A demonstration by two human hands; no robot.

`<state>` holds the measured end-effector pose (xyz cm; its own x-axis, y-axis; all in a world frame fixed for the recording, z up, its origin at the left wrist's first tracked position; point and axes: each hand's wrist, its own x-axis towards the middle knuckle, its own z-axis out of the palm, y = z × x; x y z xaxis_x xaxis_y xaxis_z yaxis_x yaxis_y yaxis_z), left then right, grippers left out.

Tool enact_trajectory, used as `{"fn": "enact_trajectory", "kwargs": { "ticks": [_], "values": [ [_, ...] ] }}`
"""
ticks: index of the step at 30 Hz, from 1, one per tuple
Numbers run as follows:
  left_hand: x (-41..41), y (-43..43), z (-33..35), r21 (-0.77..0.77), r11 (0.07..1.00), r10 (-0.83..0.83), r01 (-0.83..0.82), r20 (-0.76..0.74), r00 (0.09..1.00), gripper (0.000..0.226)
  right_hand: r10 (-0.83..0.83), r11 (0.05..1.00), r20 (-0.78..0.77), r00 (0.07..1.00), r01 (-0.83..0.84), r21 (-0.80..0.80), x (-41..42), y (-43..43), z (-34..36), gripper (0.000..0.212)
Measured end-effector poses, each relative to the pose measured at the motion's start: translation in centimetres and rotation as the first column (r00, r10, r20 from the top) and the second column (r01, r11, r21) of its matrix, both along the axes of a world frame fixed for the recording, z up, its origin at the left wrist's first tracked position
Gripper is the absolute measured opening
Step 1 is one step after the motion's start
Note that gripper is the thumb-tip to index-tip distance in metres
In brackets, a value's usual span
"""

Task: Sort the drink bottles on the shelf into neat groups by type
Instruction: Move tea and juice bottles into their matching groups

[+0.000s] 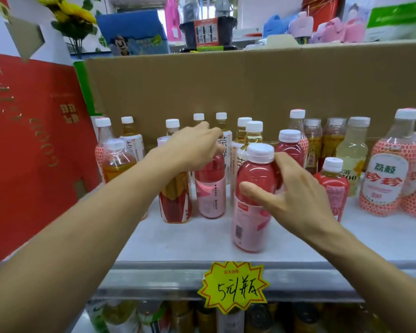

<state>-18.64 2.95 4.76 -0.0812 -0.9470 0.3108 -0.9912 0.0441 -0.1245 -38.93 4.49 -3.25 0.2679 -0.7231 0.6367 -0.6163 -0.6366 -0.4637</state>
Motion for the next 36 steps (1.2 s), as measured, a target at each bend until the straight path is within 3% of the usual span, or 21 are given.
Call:
{"fn": "enact_trajectory", "kwargs": {
  "ticks": [4,8,11,13,14,16,19,26,32,36],
  "values": [
    [-0.4,2.0,0.6,0.037,0.997,-0.057,0.067,-0.219,0.974,0.048,0.017,0.999,0.021,1.0,-0.018,0.051,-1.0,-1.0,0.1,0.046],
    [-0.8,2.1,-2.3,-0.174,0.975,-0.203,0.138,-0.446,0.872,0.052,0.081,0.991,0.071,0.994,-0.088,0.097,-1.4,-1.3,-0.3,0.053],
    [-1.0,1.9,-6.0,-0.308,0.943,-0.316,0.127,-0.711,0.629,0.062,0.117,0.978,0.124,0.985,-0.136,0.157,-1.2,-1.2,-1.5,0.069],
    [-1.0,2.0,-8.0,-0.304,0.946,-0.321,0.111,-0.842,0.434,0.072,0.126,0.969,0.158,0.979,-0.156,0.193,-0.8,-1.0,-2.9,0.075],
    [-0.9,2.0,-8.8,-0.284,0.953,-0.303,0.108,-0.871,0.386,0.077,0.13,0.965,0.187,0.974,-0.168,0.204,-0.6,-0.9,-3.7,0.075],
    [-0.8,2.1,-10.4,-0.23,0.967,-0.254,0.109,-0.899,0.358,0.08,0.133,0.957,0.247,0.96,-0.19,0.22,-0.4,-0.9,-5.1,0.075],
    [-0.8,2.0,-11.9,-0.196,0.973,-0.226,0.12,-0.916,0.332,0.064,0.139,0.945,0.322,0.937,-0.223,0.239,-0.1,-0.8,-5.7,0.069],
    [-0.7,2.0,-11.8,-0.255,0.959,-0.283,0.128,-0.899,0.335,0.06,0.141,0.935,0.438,0.888,-0.265,0.237,0.0,-0.2,-5.3,0.06],
    [-3.2,3.9,-10.8,-0.416,0.905,-0.424,0.083,-0.885,0.193,0.051,0.068,0.957,0.508,0.859,-0.2,0.212,-2.3,1.1,-4.9,0.053],
    [-5.9,4.7,-10.9,-0.444,0.895,-0.447,0.048,-0.885,0.128,0.059,0.035,0.973,0.507,0.861,-0.145,0.179,-4.6,2.1,-4.4,0.053]
  ]
}}
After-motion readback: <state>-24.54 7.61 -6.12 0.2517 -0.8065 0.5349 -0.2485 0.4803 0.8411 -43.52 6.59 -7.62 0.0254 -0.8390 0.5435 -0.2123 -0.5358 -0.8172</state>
